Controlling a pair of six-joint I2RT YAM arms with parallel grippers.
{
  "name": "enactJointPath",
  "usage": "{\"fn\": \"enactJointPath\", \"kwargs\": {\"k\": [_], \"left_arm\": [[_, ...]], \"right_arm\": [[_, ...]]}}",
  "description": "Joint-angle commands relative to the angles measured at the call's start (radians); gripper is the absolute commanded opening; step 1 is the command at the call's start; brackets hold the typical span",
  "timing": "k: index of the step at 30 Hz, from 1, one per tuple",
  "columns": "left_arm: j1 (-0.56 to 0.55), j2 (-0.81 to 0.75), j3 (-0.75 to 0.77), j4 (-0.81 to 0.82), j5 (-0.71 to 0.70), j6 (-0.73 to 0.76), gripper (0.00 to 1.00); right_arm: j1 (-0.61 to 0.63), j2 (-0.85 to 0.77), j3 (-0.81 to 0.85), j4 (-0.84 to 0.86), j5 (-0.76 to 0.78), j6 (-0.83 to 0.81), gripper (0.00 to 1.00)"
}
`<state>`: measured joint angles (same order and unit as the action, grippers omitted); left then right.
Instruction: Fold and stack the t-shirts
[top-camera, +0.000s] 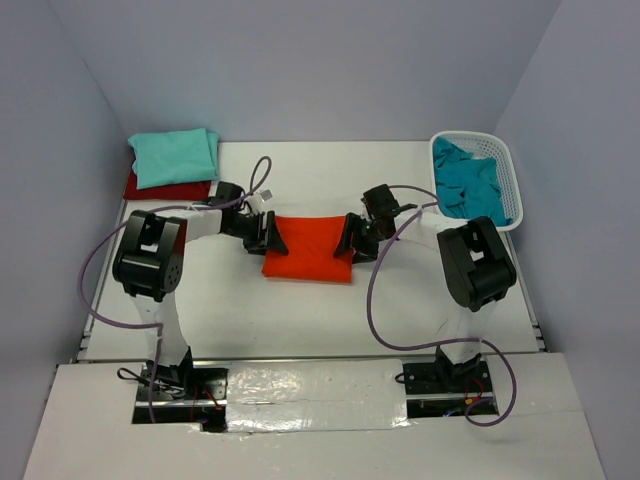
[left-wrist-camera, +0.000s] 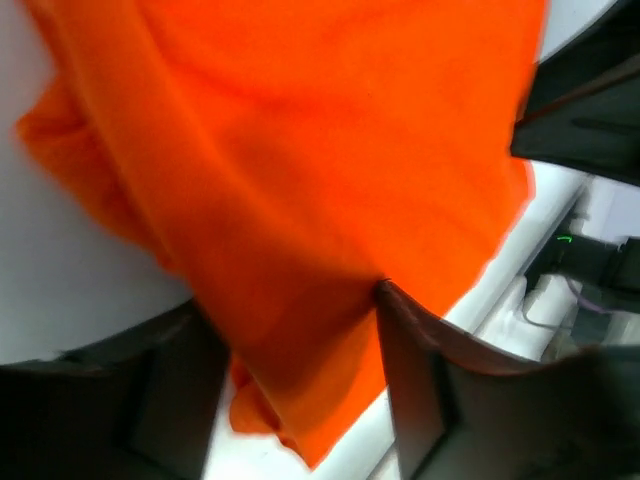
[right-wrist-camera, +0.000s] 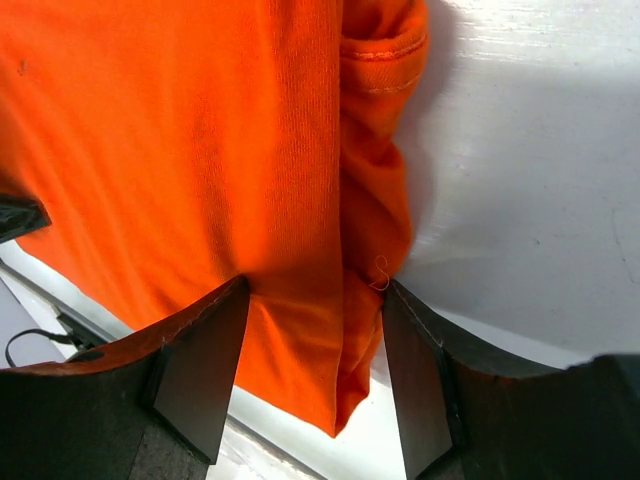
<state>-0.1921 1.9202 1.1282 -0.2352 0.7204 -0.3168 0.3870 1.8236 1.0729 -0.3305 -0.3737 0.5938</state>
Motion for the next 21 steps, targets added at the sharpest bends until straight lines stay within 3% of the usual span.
{"fn": "enactJointPath", "kwargs": {"k": [1,3,4,5,6,14,18,21], "left_arm": [[0.002,0.121,-0.006,-0.013,0.036,-0.030,0.59],[0.006,0.134,0.013,-0.016,0.063,-0.036,0.48],[0.013,0.134,0.022,-0.021,0.065,-0.030,0.36],[0.016,0.132,0.042,-0.030,0.062,-0.027,0.10],[0.020,0.125,0.053,-0.039,0.054,-0.022,0.01],[0.063,0.079,0.292,-0.278,-0.071,0.169,0.00],[0.069,0.155,0.537,-0.467,-0.266,0.414,0.00],[0.083,0.262,0.763,-0.578,-0.433,0.497,0.00]], "right_arm": [[0.000,0.022,-0.022,0.036,0.013,-0.002,0.63],[0.000,0.017,-0.021,0.033,0.016,-0.005,0.63],[-0.002,0.017,-0.019,0.030,0.018,-0.006,0.63],[-0.003,0.011,-0.018,0.024,0.018,-0.008,0.63],[-0.010,0.005,-0.018,0.022,0.015,-0.009,0.63],[-0.057,-0.138,0.036,-0.112,0.070,-0.095,0.68],[-0.068,-0.182,0.087,-0.180,0.125,-0.153,0.69],[-0.071,-0.181,0.116,-0.214,0.160,-0.192,0.69]]}}
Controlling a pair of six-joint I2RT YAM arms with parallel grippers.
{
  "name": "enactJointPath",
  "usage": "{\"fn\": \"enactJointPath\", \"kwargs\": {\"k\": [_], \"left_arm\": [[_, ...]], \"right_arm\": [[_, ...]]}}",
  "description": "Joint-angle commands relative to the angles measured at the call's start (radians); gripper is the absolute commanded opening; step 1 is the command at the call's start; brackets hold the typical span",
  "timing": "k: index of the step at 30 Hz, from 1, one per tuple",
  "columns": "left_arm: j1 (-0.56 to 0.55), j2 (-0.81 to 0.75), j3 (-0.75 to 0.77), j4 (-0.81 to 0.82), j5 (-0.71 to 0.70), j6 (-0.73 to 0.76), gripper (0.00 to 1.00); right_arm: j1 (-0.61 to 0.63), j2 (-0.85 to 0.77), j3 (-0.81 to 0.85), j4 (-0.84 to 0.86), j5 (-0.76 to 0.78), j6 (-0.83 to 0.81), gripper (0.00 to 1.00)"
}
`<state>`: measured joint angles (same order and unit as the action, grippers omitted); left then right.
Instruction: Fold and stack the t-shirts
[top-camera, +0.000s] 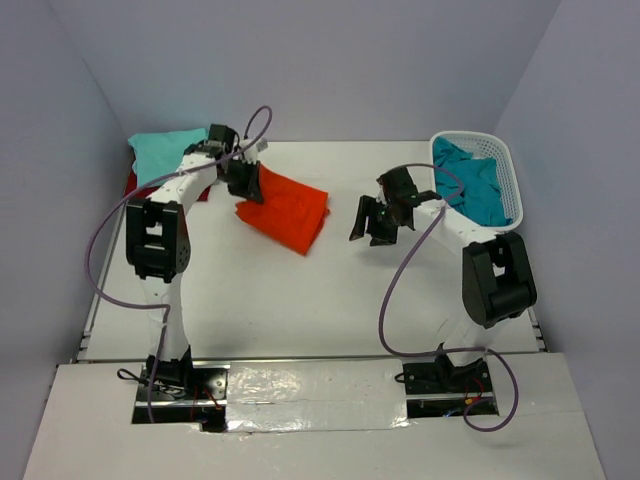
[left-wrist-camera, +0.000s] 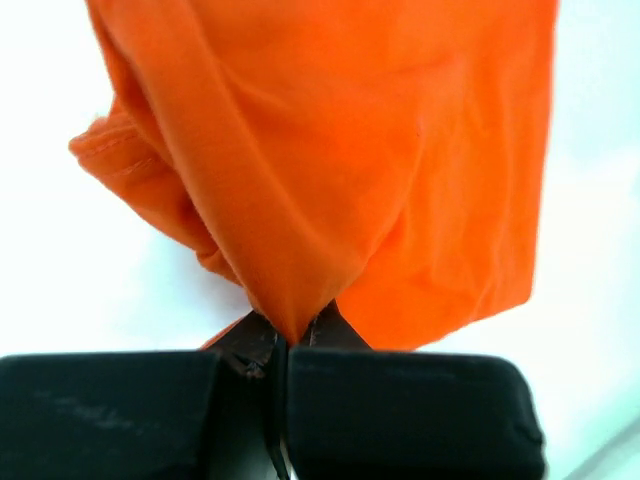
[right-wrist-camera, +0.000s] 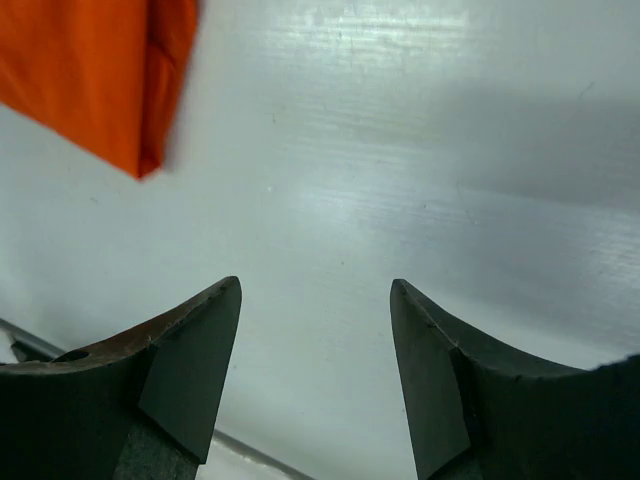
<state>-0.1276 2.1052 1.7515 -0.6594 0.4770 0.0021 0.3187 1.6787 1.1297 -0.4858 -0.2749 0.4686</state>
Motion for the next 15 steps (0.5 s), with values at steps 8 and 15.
{"fn": "enactJointPath", "kwargs": {"k": [8,15], "left_arm": [[0.040,0.311,0.729,-0.261,-0.527,0.288,0.00],[0.121,0.213,0.675,-0.080,-0.540,0.292,0.00]], "right_arm": [[-0.007,0.027,0.078,-0.068,0.062,-0.093,0.69],[-0.009,0.041,0.065,-0.079,0.078,-0.102,0.69]]}}
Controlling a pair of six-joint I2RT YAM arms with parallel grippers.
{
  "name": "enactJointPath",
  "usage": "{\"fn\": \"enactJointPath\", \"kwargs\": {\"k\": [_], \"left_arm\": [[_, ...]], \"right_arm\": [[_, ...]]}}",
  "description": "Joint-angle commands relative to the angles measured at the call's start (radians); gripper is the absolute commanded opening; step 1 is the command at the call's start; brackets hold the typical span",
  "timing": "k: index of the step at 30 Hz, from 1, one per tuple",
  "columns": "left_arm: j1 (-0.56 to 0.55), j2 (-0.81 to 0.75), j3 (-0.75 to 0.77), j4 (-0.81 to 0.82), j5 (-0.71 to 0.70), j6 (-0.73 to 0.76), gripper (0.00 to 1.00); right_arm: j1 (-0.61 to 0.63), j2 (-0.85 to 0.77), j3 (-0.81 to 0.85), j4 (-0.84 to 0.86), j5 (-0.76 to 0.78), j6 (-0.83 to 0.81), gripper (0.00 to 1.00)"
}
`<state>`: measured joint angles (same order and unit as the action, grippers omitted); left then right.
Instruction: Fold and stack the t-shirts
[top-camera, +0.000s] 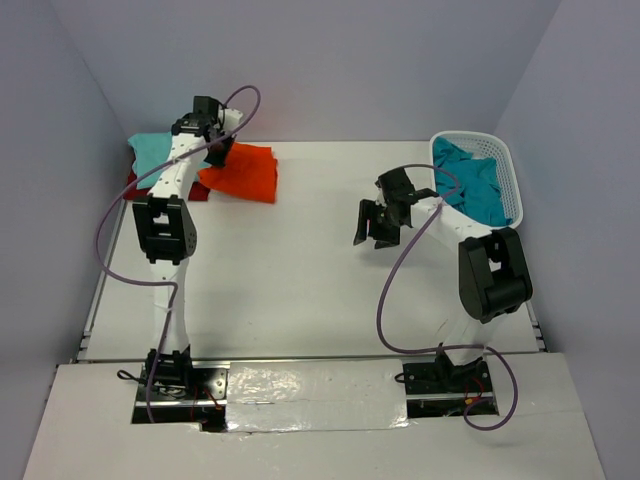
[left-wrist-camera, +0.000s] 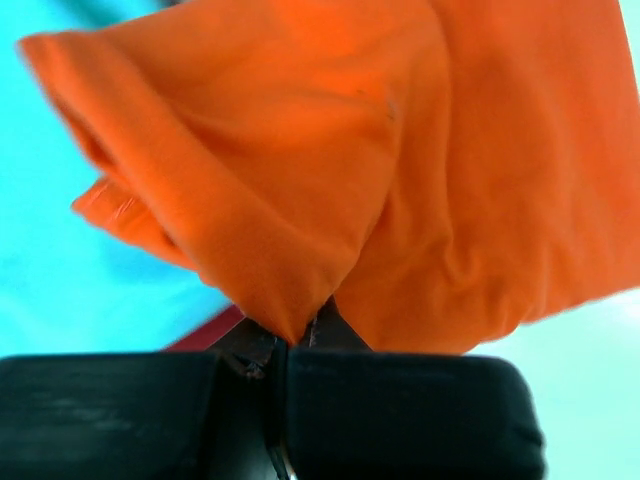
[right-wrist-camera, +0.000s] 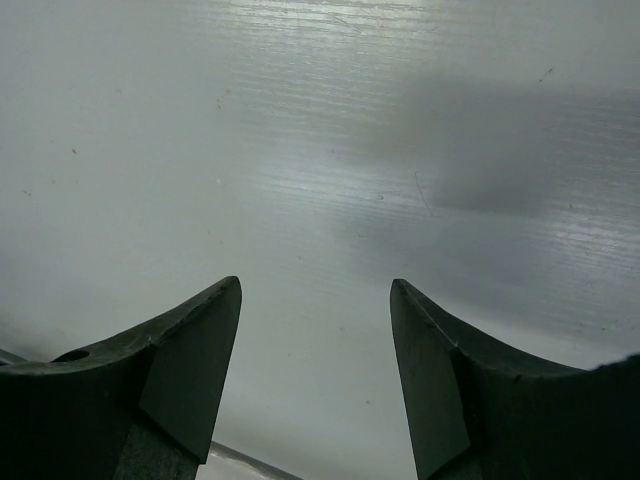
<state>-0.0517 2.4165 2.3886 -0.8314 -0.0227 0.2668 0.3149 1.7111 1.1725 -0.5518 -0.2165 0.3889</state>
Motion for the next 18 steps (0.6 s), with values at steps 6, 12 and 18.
{"fn": "enactJointPath", "kwargs": {"k": [6,12,18], "left_arm": [[0.092,-0.160,0.015,0.192,-0.025,0.042,0.00],[0.162,-0.174,0.059,0.245,0.013,0.015,0.00],[0.275,-0.155,0.054,0.236,0.122,-0.075,0.00]], "right_arm": [[-0.004,0.005,0.023,-0.022,0.037,-0.022,0.68],[-0.005,0.005,0.023,-0.048,0.057,-0.031,0.68],[-0.004,0.018,0.038,-0.069,0.058,-0.033,0.68]]}}
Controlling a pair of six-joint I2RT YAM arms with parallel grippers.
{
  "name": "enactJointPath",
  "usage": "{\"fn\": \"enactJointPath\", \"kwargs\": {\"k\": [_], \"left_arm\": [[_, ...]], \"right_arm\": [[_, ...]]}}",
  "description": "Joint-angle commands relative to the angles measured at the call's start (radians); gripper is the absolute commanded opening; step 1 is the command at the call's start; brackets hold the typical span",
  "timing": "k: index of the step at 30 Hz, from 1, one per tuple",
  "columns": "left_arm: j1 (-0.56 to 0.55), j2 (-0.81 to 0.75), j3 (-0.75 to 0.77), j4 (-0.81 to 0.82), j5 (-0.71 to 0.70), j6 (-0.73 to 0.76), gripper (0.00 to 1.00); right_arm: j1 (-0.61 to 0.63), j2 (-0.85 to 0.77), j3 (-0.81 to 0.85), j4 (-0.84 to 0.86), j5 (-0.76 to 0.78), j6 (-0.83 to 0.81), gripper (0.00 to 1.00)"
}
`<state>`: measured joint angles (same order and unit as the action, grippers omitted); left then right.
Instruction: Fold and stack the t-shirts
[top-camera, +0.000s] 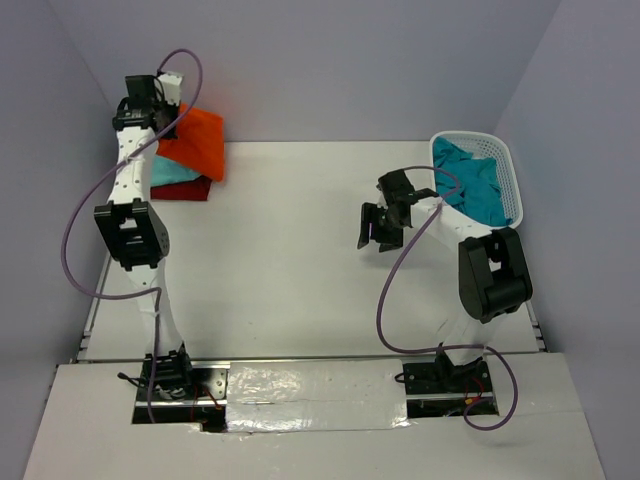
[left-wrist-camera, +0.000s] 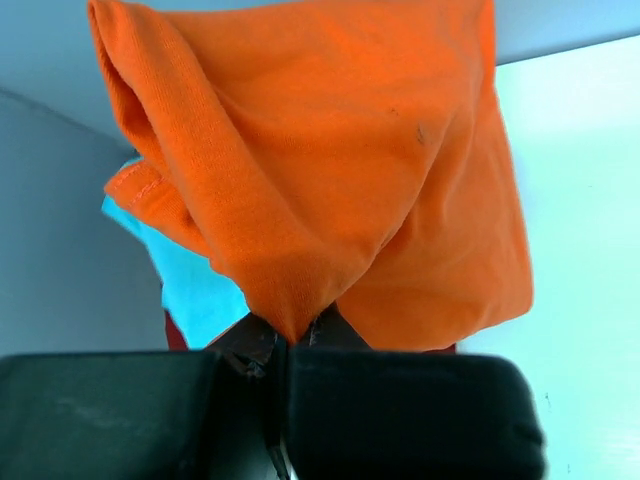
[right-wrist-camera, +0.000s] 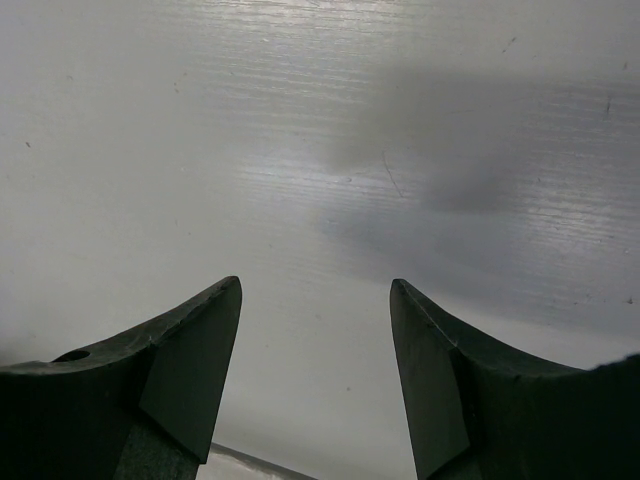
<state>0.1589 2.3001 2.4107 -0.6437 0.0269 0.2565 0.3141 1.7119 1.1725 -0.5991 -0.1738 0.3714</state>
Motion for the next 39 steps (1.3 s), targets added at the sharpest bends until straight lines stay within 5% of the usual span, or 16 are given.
{"fn": "enactJointPath", "kwargs": {"k": [1,7,19,22,23,26,32,39], "left_arm": [[0.080,-0.033,0.028,0.049,0.093,-0.075,0.00],[0.201,0.053,0.037,0.073,0.241,-0.145,0.00],[0.218,0.229,0.048,0.218,0.315,-0.149,0.01],[0.220,0.263,0.071,0.251,0.283,-0.178,0.20],[0.218,0.266,0.073,0.253,0.272,-0.178,0.37],[0.231,0.239,0.044,0.256,0.234,-0.195,0.68],[0.245,0.133,0.001,0.208,-0.002,-0.195,0.97],[0.232,-0.017,-0.021,0.093,-0.185,-0.083,1.00]], "right_arm": [[-0.004,0.020,0.041,-0.027,0.017,-0.017,0.68],[-0.003,0.048,0.081,-0.056,0.014,-0.026,0.68],[-0.004,0.094,0.154,-0.134,0.040,-0.052,0.68],[-0.003,0.103,0.177,-0.159,0.046,-0.057,0.68],[-0.004,0.106,0.185,-0.165,0.054,-0.060,0.68],[-0.003,0.101,0.196,-0.173,0.057,-0.058,0.68],[-0.004,0.094,0.194,-0.169,0.050,-0.052,0.69],[-0.009,0.032,0.286,-0.203,0.065,-0.057,0.71]]}}
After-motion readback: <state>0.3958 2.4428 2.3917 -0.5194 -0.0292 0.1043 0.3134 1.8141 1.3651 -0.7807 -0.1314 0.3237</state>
